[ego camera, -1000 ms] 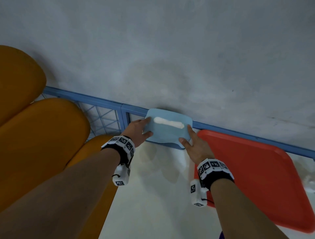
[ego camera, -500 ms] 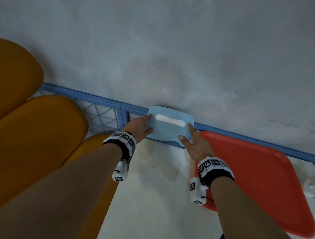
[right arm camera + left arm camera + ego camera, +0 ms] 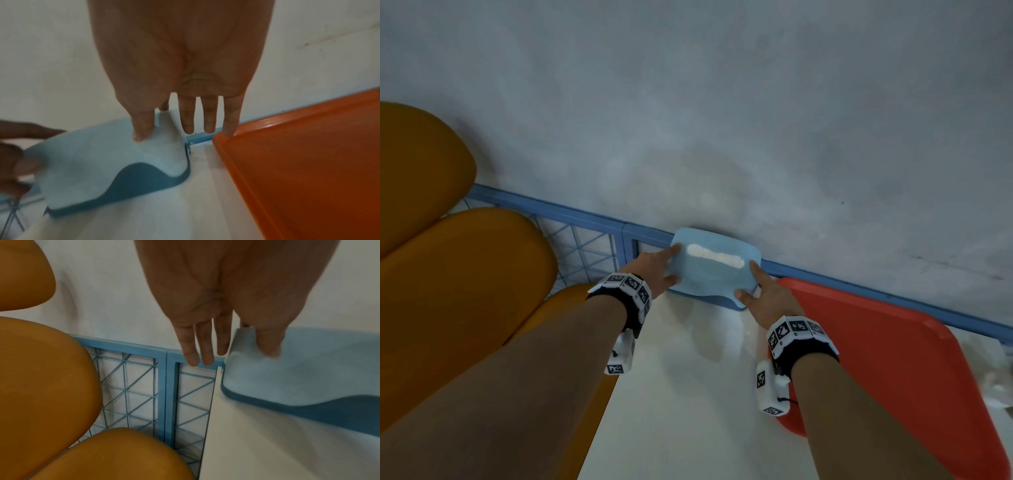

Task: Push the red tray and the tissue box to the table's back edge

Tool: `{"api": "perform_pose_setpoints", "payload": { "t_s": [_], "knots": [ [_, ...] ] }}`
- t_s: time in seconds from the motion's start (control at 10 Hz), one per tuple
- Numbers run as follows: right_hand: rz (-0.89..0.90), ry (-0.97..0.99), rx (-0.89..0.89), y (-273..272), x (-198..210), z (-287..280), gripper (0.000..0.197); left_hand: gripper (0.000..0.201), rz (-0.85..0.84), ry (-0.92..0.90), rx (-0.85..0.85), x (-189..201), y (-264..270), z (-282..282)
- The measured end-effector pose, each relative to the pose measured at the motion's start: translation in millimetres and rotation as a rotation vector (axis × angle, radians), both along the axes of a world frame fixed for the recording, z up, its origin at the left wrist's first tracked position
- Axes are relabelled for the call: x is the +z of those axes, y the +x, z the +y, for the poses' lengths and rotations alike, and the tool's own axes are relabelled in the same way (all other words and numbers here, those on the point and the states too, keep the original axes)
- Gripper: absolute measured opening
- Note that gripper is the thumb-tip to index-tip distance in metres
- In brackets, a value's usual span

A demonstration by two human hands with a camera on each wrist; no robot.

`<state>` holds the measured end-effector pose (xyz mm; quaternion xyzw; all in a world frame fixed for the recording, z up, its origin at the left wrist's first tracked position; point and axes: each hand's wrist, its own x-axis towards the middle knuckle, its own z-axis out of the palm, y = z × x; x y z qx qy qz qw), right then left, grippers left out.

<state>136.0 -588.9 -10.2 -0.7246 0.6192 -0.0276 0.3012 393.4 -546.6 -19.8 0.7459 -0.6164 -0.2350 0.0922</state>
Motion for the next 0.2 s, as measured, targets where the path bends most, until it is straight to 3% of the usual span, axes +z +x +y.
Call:
{"api": "perform_pose_setpoints", "payload": {
  "t_s": [0.1,0.2],
  "knots": [
    [-0.019,0.011,0.029,-6.2,17.3,10.9,0.097,0.109,-0.006,-0.002,-0.102,10.9,0.3,11.2],
    [0.03,0.021,0.039,-23.0,17.1,41.1,0.101,0.107,0.014,0.031,-0.056,17.8,-0.7,36.7]
  ]
}}
